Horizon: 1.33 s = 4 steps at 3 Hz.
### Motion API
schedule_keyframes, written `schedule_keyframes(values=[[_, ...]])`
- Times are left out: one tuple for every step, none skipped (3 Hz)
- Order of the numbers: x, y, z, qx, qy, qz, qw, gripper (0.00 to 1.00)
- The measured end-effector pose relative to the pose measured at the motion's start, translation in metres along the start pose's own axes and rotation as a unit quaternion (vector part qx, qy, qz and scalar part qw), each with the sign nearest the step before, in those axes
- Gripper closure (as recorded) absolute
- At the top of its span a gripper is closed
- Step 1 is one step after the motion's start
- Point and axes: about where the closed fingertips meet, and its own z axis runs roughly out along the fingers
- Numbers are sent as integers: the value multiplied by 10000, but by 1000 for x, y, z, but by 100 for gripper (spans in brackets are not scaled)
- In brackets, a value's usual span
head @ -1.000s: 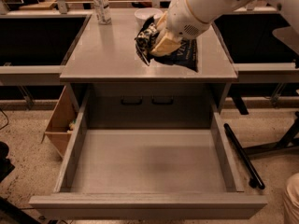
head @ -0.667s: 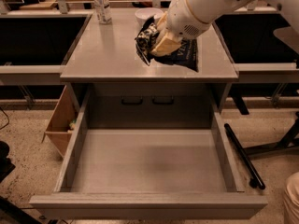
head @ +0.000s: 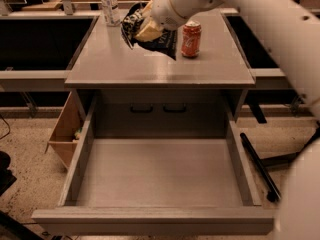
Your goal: Pick blue chip bag from top drawer and place on counter
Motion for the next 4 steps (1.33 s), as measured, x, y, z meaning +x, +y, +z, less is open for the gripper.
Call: schedule_keyframes(values=[[-27,-34,48,184,-440,-105,9988,100],[-33,-43,104,205,-480,23,9986,100],[-20,-37,150,78,-72,215,9997,100],[-18,-36,156,62,-2,276,9996,84]])
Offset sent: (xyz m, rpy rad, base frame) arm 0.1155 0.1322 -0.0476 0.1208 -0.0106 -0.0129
